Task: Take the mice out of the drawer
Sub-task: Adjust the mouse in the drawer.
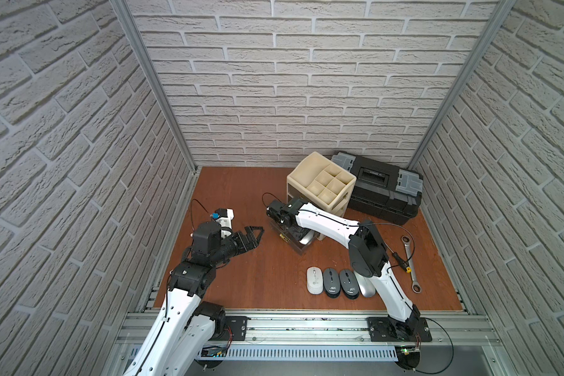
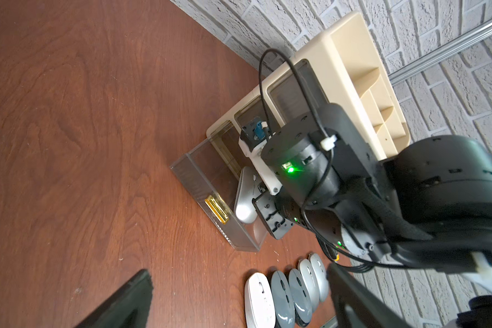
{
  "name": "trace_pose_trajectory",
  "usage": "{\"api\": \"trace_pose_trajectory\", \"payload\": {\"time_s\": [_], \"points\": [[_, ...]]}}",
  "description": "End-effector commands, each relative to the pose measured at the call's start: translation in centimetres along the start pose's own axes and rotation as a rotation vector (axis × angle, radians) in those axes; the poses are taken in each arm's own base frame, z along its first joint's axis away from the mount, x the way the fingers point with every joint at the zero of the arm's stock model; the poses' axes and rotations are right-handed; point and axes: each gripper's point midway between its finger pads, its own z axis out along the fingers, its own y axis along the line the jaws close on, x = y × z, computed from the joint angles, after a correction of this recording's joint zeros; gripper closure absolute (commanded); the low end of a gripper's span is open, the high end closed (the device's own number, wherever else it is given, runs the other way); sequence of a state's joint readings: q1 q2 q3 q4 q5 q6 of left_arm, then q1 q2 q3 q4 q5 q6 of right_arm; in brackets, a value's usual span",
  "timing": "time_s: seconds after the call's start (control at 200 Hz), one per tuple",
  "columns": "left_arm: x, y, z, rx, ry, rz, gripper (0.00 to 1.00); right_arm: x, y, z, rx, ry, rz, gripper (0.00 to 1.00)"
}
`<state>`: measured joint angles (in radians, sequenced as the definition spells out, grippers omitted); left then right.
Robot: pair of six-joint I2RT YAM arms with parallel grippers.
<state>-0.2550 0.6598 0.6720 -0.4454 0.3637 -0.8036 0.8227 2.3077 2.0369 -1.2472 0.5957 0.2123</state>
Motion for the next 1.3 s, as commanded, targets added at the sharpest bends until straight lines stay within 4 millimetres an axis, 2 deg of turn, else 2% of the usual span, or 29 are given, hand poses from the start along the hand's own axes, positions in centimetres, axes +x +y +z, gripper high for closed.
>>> {"api": "trace_pose_trajectory", "payload": {"time_s": [0.0, 0.365, 0.595, 0.795, 1.055, 1.295], "points": [[-0.5, -0.2, 0.3, 0.026, -0.020, 0.007, 0.02, 0.4, -1.1, 1.0, 0.080, 0.038, -0.061, 0.98], [-0.5, 0.3, 0.5, 0.024, -0.015, -0.005, 0.02, 0.7, -0.1, 3.6, 0.084, 0.083, -0.074, 0.98], [-0.5, 0.4, 0.7, 0.027, -0.008, -0.016, 0.02, 0.0, 1.8, 3.7, -0.024, 0.022, -0.036, 0.98], [-0.5, 0.6, 0.8, 0.026, -0.007, -0.020, 0.02, -0.5, 2.2, 3.7, -0.053, -0.025, 0.001, 0.98], [-0.4, 0.8, 0.8, 0.027, -0.005, -0.026, 0.02, -1.8, 3.4, 1.8, -0.190, -0.154, 0.077, 0.98], [-0.5, 0.8, 0.7, 0.028, -0.010, -0.029, 0.02, -2.3, 2.1, -0.5, -0.148, -0.234, 0.067, 0.98]]}}
